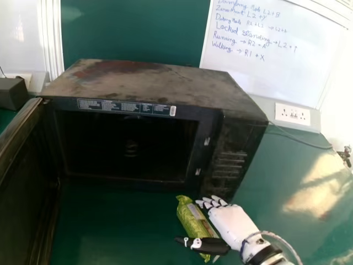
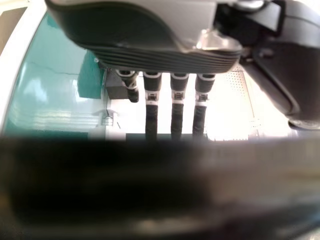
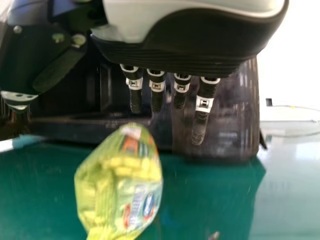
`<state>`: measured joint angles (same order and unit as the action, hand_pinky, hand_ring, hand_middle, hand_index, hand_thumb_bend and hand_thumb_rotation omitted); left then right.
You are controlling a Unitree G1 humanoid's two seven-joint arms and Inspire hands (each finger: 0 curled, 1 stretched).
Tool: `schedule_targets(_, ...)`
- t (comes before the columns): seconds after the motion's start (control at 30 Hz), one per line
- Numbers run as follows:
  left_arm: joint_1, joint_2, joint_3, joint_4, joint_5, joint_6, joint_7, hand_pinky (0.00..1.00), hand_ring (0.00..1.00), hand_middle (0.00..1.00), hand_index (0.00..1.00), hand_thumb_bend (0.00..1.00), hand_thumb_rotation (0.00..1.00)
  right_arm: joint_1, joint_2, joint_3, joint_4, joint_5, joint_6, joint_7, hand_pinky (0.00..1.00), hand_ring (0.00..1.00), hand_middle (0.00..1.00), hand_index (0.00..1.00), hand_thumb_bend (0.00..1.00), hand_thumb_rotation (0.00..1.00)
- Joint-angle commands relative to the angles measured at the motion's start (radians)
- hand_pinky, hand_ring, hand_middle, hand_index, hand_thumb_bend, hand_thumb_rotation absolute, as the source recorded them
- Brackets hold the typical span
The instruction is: Put biscuit inside oven
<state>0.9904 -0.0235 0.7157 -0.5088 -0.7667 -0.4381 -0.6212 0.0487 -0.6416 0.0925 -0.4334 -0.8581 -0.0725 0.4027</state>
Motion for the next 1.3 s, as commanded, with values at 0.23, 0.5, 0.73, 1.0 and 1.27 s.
schedule_targets(0.23,0.017,-0.008,-0.009,-0.018,-0.006,-0.004,-0.002,0.71,0.75,0.81,0.78,0.97,0.64,-0.063,0.048,0.076,0.075,-0.092,0.036,-0.024,0.65,0.92,0.98,0.95,1.00,0.76)
schedule_targets(0.5,0.026,-0.014,-0.013,-0.019,-0.021,-0.001,-0.015,0.72,0.76,0.81,0.79,0.95,0.63,-0.088,0.077,0.117,0.115,-0.141,0.057,-0.048,0.66,0.91,0.98,0.97,1.00,0.75)
schedule_targets(0.73,0.033,-0.016,-0.012,-0.018,-0.030,-0.004,-0.029,0.74,0.77,0.82,0.80,0.92,0.64,-0.098,0.099,0.142,0.109,-0.166,0.091,-0.028,0.65,0.91,0.97,0.97,1.00,0.74)
schedule_targets(1.0,0.037,-0.019,-0.010,-0.019,-0.043,-0.004,-0.044,0.73,0.76,0.82,0.80,0.89,0.60,-0.103,0.106,0.163,0.106,-0.190,0.104,-0.030,0.65,0.91,0.97,0.97,1.00,0.72)
schedule_targets(1.27,0.081,-0.020,-0.020,-0.073,-0.080,0.063,-0.018,0.73,0.75,0.83,0.80,0.86,0.60,-0.100,0.099,0.162,0.101,-0.183,0.110,-0.025,0.65,0.90,0.97,0.95,0.91,0.46)
